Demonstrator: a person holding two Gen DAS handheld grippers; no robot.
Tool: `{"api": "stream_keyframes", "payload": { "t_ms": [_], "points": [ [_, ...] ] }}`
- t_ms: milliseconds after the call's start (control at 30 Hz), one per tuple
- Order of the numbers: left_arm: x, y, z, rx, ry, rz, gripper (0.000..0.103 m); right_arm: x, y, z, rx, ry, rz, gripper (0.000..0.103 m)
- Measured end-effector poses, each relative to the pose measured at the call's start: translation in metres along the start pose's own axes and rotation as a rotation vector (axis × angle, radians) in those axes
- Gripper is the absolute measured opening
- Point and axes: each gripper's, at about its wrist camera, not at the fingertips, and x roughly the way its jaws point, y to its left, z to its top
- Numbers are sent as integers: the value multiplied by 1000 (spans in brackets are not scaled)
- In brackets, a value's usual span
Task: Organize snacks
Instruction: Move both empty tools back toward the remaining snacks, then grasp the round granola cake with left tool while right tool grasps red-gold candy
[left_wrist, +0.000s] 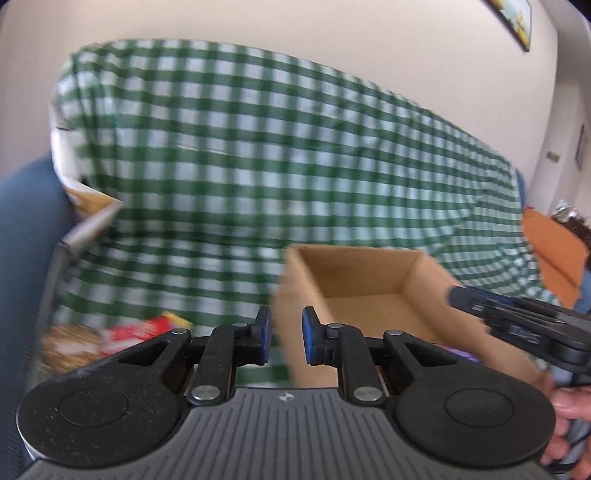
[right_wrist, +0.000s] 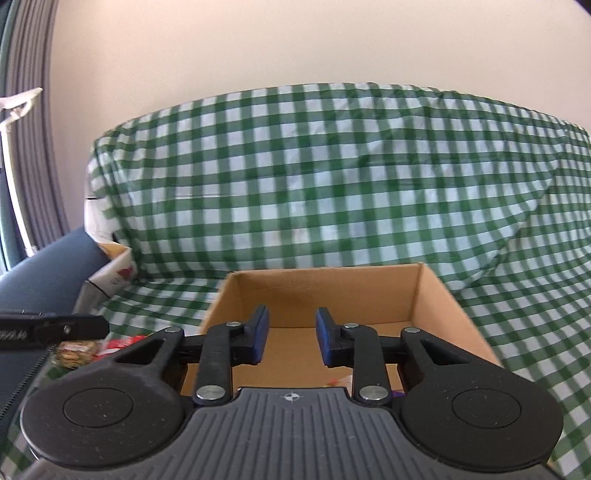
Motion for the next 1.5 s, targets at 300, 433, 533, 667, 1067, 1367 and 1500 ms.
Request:
{"api": "stream_keyframes", "payload": {
  "t_ms": [300, 433, 533, 667, 1067, 1367, 1500],
  "points": [
    [-14, 130, -25, -214, 12, 219, 18, 14, 69, -7, -1, 11, 193, 27],
    [-8, 142, -27, -238, 41, 276, 19, 31, 108, -15, 17, 50, 276, 22],
    [-2, 143, -26, -238, 44, 304, 21, 52, 133, -27, 18, 94, 316, 19],
    [14, 141, -27, -231, 71, 352, 21, 81, 158, -47, 2, 164, 319, 20],
    [50, 151, -32, -234, 152, 432, 47, 183, 203, -83, 36, 300, 189, 39],
    [89, 146, -36, -168, 204, 494, 81, 225, 217, -100, -3, 369, 122, 44],
    [114, 143, -37, -132, 232, 563, 87, 219, 217, -103, -39, 356, 84, 20]
  ]
}}
